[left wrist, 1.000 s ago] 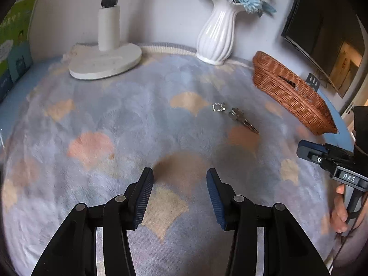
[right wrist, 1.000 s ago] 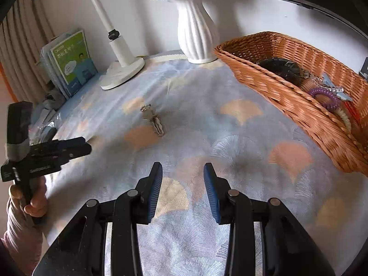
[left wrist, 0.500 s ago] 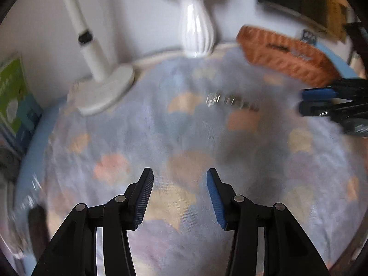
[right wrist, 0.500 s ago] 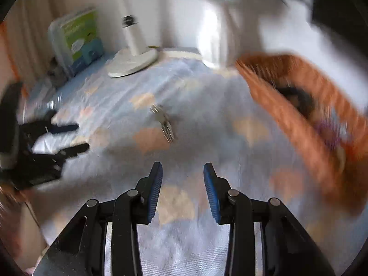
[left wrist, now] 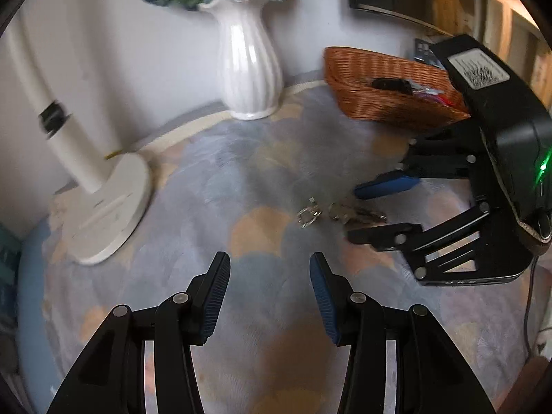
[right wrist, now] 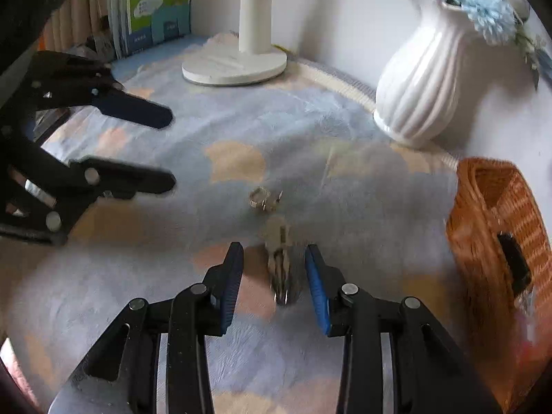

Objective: Organize jewelry
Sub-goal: 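Grasp the silver hair clip with the right tool while the left tool grasps a small silver earring, then carry the hair clip and silver earring over the basket while both tools open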

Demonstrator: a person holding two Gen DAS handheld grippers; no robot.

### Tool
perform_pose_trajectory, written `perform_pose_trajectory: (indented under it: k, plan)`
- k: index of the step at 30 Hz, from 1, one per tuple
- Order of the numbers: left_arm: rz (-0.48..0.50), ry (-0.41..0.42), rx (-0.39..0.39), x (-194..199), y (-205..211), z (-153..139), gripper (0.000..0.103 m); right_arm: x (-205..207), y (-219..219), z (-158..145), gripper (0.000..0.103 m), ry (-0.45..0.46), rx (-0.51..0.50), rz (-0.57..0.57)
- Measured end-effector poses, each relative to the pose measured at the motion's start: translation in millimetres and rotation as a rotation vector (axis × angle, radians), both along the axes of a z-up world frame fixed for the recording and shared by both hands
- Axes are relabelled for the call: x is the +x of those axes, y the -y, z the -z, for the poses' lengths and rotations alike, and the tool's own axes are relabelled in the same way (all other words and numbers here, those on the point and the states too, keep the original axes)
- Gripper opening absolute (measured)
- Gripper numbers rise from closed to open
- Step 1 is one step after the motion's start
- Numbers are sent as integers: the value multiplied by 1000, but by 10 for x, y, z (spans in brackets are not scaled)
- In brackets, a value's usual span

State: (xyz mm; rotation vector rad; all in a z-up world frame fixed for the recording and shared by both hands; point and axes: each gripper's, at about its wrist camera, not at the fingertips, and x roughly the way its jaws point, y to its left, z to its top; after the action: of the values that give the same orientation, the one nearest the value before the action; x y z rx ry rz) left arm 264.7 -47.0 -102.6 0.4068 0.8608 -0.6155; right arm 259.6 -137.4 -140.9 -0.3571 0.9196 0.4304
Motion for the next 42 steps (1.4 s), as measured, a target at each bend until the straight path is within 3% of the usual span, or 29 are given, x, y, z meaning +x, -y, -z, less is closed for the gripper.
perform_pose_trajectory:
  k: [1,3,8,9,14,16,19,26,31,33,42]
  plan:
    - [20,-8,0,14,32,14,50,25,14,6,37,-8,21,0]
    - [36,-8,13,28,112,49,50,51,33,7,25,-27,55,1]
    - [84,-15,45,172,336,180,50,-23,191,-9,24,-47,42,62]
    - [104,-6,55,176,391,197,49,-52,245,-12,18,-53,48,73]
    - [141,23,63,215,509,274,49,-195,523,-5,18,-53,106,95]
    - [146,7,32,268,511,288,45,-191,562,-3,18,-58,129,96]
    - [160,-21,-9,260,505,287,28,-208,562,-3,18,-53,129,91]
    - [131,-19,-27,238,472,287,27,-189,580,1,18,-61,148,94]
    - [147,9,-14,182,520,300,17,-217,549,-6,18,-45,127,96]
    - [161,2,-23,155,523,301,7,-224,535,-12,18,-37,117,94]
    - [178,29,-18,32,546,266,6,-244,528,-51,18,-13,118,94]
